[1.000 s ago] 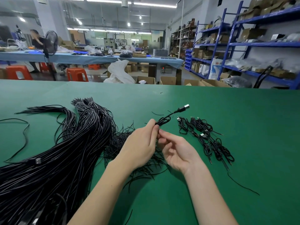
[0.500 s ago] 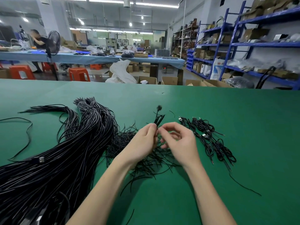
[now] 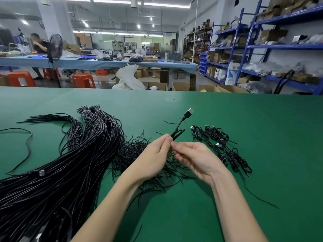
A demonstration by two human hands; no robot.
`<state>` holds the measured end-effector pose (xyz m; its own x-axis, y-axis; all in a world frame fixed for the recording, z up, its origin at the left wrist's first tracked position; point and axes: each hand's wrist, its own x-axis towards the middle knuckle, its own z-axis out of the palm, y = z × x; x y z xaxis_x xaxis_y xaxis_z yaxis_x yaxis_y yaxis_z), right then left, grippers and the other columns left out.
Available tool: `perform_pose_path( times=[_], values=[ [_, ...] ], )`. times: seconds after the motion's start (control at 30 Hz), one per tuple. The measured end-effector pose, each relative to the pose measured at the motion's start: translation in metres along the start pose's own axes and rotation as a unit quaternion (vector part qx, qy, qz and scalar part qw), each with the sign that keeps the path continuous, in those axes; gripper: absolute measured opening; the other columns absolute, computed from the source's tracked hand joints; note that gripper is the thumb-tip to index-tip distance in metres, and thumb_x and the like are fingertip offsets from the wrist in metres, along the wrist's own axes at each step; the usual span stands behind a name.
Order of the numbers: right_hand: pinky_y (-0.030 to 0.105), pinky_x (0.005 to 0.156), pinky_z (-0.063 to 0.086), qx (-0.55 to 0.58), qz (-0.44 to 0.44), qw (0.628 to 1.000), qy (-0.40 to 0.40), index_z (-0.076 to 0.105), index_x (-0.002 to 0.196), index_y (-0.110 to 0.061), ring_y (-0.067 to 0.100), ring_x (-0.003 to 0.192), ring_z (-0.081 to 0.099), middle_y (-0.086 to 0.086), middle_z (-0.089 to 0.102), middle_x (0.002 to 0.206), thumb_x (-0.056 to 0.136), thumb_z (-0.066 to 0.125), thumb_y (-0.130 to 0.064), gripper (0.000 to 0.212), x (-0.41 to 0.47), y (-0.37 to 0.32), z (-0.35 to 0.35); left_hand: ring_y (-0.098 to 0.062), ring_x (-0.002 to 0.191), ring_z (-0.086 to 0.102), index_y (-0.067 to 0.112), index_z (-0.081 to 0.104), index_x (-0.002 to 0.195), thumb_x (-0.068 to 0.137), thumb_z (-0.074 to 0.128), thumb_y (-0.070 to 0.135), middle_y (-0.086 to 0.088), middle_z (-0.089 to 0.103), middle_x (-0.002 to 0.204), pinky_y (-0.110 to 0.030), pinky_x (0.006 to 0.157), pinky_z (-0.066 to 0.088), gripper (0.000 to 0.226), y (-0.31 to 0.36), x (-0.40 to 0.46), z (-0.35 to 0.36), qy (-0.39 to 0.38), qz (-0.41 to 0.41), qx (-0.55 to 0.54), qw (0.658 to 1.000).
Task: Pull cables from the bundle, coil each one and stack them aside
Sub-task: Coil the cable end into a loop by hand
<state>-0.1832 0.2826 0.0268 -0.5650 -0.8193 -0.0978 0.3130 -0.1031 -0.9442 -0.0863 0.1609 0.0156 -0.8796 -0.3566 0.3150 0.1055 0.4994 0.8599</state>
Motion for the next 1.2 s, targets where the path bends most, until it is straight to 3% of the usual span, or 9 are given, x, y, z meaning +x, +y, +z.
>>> perform_pose_path(
  times=[0.13, 0.27, 0.37, 0.43, 0.57, 0.7, 0.8, 1.0, 1.2],
  values=[
    [0.017, 0.054, 0.052, -0.200, -0.114, 0.973, 0.032, 0.074, 0.079, -0.012, 0.010, 0.051, 0.065, 0.002, 0.071, 0.064, 0.084, 0.081, -0.015, 0.009, 0.001, 0.004, -0.001, -0.006, 0.051, 0.032, 0.022, 0.044, 0.078, 0.110, 0.032, 0.031, 0.011, 0.042, 0.061, -0.018, 0.047, 0.027, 0.035, 0.007, 0.000, -0.014, -0.086, -0.131, -0.073, 0.985],
    [0.026, 0.054, 0.057, -0.434, -0.241, 0.867, 0.038, 0.069, 0.076, -0.019, 0.010, 0.052, 0.067, -0.004, 0.068, 0.066, 0.088, 0.078, -0.020, 0.015, 0.006, 0.017, 0.000, -0.007, 0.049, 0.043, 0.024, 0.047, 0.074, 0.107, 0.035, 0.030, 0.013, 0.049, 0.056, -0.025, 0.052, 0.028, 0.036, 0.010, -0.001, -0.026, -0.123, -0.255, -0.007, 0.959],
    [0.016, 0.057, 0.047, -0.489, -0.341, 0.800, 0.066, 0.066, 0.079, -0.020, 0.013, 0.065, 0.061, -0.009, 0.062, 0.075, 0.090, 0.074, -0.021, 0.014, 0.012, 0.026, 0.000, -0.011, 0.052, 0.043, 0.021, 0.049, 0.075, 0.105, 0.036, 0.027, 0.010, 0.049, 0.056, -0.025, 0.051, 0.030, 0.033, 0.009, 0.002, -0.027, -0.087, -0.237, 0.012, 0.968],
    [0.019, 0.057, 0.049, -0.448, -0.307, 0.833, 0.107, 0.067, 0.078, -0.024, 0.010, 0.062, 0.058, -0.003, 0.064, 0.072, 0.088, 0.075, -0.025, 0.013, 0.015, 0.031, 0.002, -0.016, 0.057, 0.042, 0.017, 0.050, 0.074, 0.106, 0.036, 0.026, 0.007, 0.049, 0.057, -0.027, 0.053, 0.031, 0.035, 0.004, 0.004, -0.026, -0.054, -0.183, 0.048, 0.980],
    [0.022, 0.047, 0.050, -0.130, -0.021, 0.985, 0.110, 0.073, 0.085, -0.016, 0.011, 0.056, 0.063, 0.001, 0.071, 0.074, 0.095, 0.070, -0.033, 0.020, 0.011, 0.026, 0.011, -0.008, 0.067, 0.051, 0.014, 0.060, 0.082, 0.108, 0.038, 0.034, 0.012, 0.058, 0.070, -0.024, 0.066, 0.042, 0.039, -0.010, 0.003, -0.020, 0.003, -0.101, 0.035, 0.994],
    [0.014, 0.039, 0.043, 0.008, 0.099, 0.990, 0.104, 0.071, 0.092, -0.008, 0.008, 0.051, 0.060, 0.002, 0.071, 0.069, 0.098, 0.063, -0.039, 0.033, 0.011, 0.017, 0.005, 0.002, 0.087, 0.064, 0.025, 0.075, 0.104, 0.107, 0.045, 0.035, 0.014, 0.075, 0.093, -0.014, 0.081, 0.046, 0.031, -0.017, 0.003, -0.016, 0.027, -0.059, 0.025, 0.998],
    [0.012, 0.035, 0.039, 0.047, 0.107, 0.989, 0.091, 0.075, 0.088, -0.007, 0.006, 0.050, 0.058, 0.002, 0.070, 0.070, 0.094, 0.070, -0.033, 0.027, 0.013, 0.017, 0.006, -0.006, 0.082, 0.060, 0.021, 0.076, 0.102, 0.105, 0.052, 0.031, -0.003, 0.075, 0.092, -0.030, 0.080, 0.048, 0.027, -0.018, 0.002, -0.009, 0.040, -0.022, 0.015, 0.999],
    [0.009, 0.032, 0.034, 0.107, 0.139, 0.982, 0.070, 0.080, 0.065, -0.012, 0.004, 0.048, 0.057, 0.001, 0.068, 0.067, 0.093, 0.070, -0.029, 0.035, 0.014, 0.018, 0.000, -0.001, 0.092, 0.067, 0.019, 0.076, 0.113, 0.097, 0.067, 0.026, 0.011, 0.077, 0.098, -0.015, 0.088, 0.049, 0.020, -0.017, 0.002, 0.001, 0.099, -0.037, -0.063, 0.992],
    [0.009, 0.032, 0.035, 0.138, 0.129, 0.979, 0.078, 0.072, 0.084, -0.005, 0.004, 0.046, 0.056, 0.004, 0.067, 0.067, 0.093, 0.069, -0.015, 0.014, 0.015, 0.016, 0.002, -0.004, 0.098, 0.071, 0.021, 0.077, 0.107, 0.089, 0.076, 0.019, 0.010, 0.078, 0.098, -0.027, 0.093, 0.055, 0.018, -0.016, 0.001, -0.002, 0.131, -0.014, -0.046, 0.990]
  ],
)
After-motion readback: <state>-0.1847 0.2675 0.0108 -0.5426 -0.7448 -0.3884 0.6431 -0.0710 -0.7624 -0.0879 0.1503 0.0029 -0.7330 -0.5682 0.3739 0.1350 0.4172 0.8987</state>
